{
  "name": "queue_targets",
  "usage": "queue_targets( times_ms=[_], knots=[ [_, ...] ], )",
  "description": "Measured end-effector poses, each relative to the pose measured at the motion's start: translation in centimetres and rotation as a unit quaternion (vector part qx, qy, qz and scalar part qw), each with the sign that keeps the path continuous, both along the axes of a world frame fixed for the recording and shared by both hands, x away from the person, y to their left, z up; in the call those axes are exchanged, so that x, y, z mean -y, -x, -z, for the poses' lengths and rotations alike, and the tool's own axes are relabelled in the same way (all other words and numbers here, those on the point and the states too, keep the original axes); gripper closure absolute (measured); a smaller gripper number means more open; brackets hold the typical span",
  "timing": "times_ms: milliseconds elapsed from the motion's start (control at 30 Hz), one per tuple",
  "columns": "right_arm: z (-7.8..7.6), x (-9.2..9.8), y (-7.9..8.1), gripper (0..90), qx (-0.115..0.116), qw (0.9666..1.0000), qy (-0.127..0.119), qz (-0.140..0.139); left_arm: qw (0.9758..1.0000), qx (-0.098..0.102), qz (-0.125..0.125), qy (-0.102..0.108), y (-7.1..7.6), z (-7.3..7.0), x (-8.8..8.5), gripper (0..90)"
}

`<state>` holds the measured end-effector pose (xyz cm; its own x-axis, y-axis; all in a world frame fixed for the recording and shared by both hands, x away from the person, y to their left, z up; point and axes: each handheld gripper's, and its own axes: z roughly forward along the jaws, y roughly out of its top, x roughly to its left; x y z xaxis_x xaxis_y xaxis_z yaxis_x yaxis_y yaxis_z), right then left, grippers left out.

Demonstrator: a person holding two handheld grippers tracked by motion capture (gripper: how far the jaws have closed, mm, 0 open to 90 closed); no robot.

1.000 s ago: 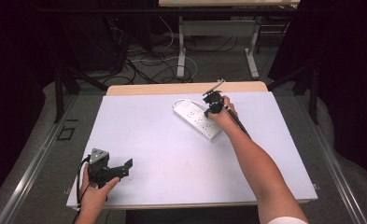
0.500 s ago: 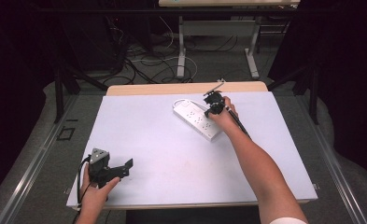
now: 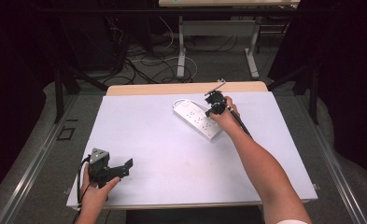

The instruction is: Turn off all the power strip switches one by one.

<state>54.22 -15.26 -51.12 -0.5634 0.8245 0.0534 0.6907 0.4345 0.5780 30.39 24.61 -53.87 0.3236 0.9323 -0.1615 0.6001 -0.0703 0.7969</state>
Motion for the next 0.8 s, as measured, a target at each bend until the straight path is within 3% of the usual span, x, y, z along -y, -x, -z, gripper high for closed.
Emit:
queue_targets(
  times_ms=[33,67,133,200,267,367,400,433,467,800],
  knots=[
    [-0.3,0.1,0.1,90.0,-0.015,0.9998,0.01,-0.002,1.0,0.0,0.0,0.0,0.0,0.0,0.0,2.0],
    [-0.1,0.1,0.2,90.0,-0.002,1.0,-0.003,-0.003,1.0,0.0,-0.001,0.0,0.0,0.0,0.0,2.1],
    [-0.3,0.2,0.4,90.0,-0.004,1.0,0.006,-0.004,1.0,-0.001,-0.002,0.001,0.0,0.1,0.0,2.0],
    [-0.2,0.5,0.6,90.0,0.01,0.9999,-0.008,-0.011,1.0,-0.001,-0.003,0.002,0.0,0.1,0.0,2.0],
    [-0.5,0.6,0.8,90.0,-0.01,0.9999,0.004,-0.004,1.0,-0.001,-0.004,0.004,0.0,0.1,0.0,2.0],
    [-0.5,1.0,1.1,90.0,-0.005,0.9998,0.012,-0.017,1.0,-0.004,-0.006,0.005,-0.1,0.1,0.0,1.7],
    [-0.4,1.1,1.2,90.0,-0.002,0.9999,0.006,-0.013,1.0,-0.004,-0.007,0.005,-0.1,0.1,0.0,1.5],
    [-0.6,1.2,1.3,90.0,-0.014,0.9997,0.014,-0.012,0.9999,-0.004,-0.007,0.006,-0.1,0.1,0.0,1.5],
    [-0.4,1.3,1.4,90.0,-0.006,0.9998,0.003,-0.017,0.9999,-0.005,-0.007,0.008,-0.1,0.1,0.0,1.6],
    [0.2,2.1,2.0,90.0,-0.009,0.9998,0.008,-0.014,0.9996,-0.014,-0.006,0.021,-0.2,0.1,-0.2,0.4]
  ],
)
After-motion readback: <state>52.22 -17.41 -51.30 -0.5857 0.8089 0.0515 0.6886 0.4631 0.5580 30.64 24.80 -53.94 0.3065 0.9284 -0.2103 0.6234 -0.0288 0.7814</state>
